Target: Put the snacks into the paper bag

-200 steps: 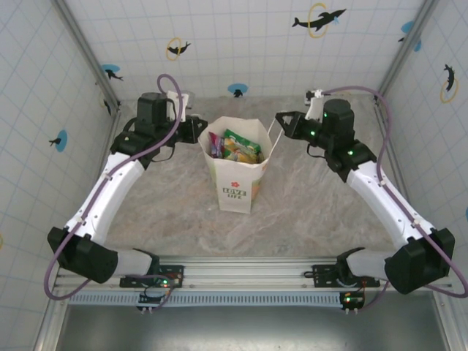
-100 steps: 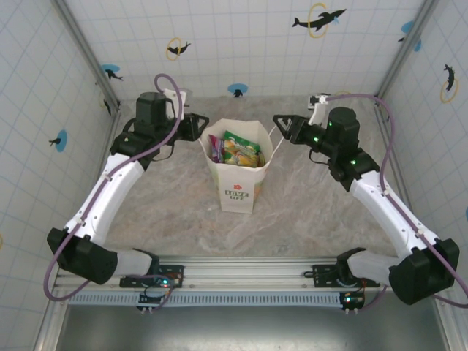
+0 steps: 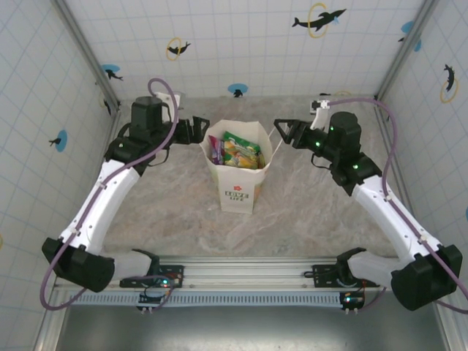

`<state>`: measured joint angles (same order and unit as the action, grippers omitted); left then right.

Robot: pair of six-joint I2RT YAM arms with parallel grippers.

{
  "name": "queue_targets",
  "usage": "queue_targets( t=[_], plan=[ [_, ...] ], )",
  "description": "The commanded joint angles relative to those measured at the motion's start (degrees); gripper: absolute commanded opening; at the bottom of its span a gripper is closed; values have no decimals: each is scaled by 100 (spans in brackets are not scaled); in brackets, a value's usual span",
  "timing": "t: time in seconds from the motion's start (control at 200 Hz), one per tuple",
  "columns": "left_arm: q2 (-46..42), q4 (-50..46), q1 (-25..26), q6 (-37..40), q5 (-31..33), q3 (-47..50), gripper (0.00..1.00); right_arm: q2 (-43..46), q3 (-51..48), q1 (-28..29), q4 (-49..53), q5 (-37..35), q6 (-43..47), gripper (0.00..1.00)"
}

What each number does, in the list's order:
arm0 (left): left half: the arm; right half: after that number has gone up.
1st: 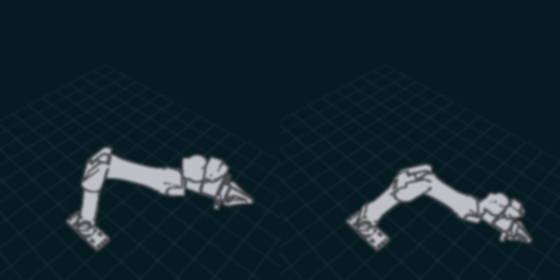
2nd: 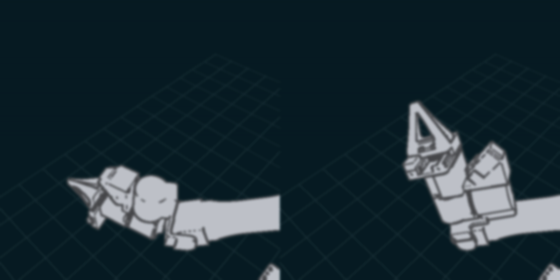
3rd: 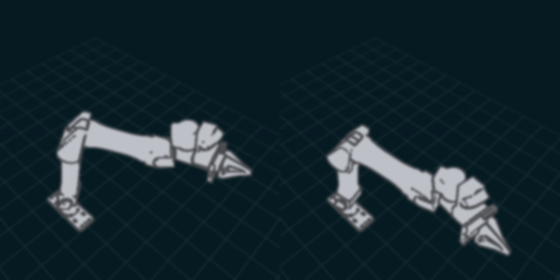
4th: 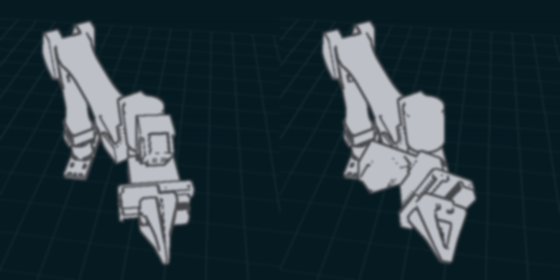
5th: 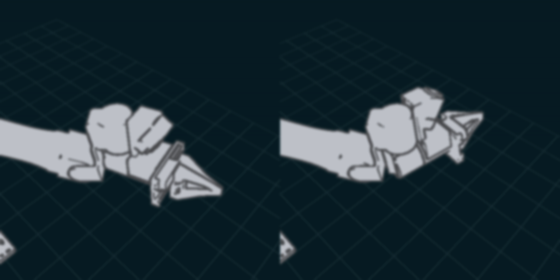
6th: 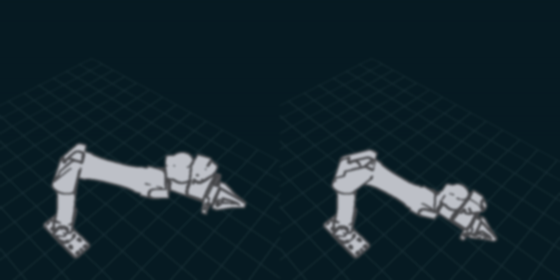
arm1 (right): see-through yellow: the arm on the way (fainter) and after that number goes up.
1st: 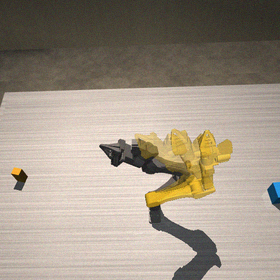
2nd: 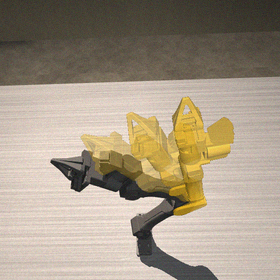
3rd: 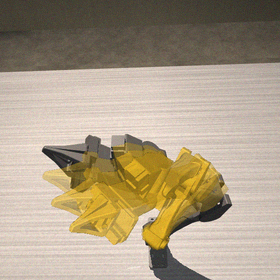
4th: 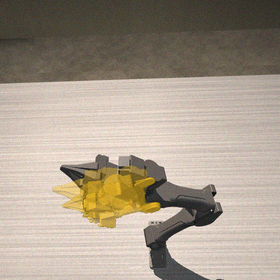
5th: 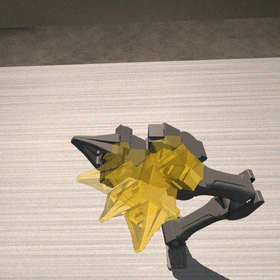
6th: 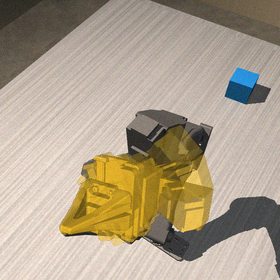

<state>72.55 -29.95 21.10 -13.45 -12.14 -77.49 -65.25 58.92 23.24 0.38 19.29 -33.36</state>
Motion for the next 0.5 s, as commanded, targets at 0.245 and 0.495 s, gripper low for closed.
queue_targets(
  t=[0.245,0.495],
  plan=[
    [-833,-49,-12,-53,718,600,98,785,-341,-141,106,421,285,79],
    [-1853,291,-15,-600,1504,1338,98,1436,-741,-686,431,347,352,81]
  ],
)
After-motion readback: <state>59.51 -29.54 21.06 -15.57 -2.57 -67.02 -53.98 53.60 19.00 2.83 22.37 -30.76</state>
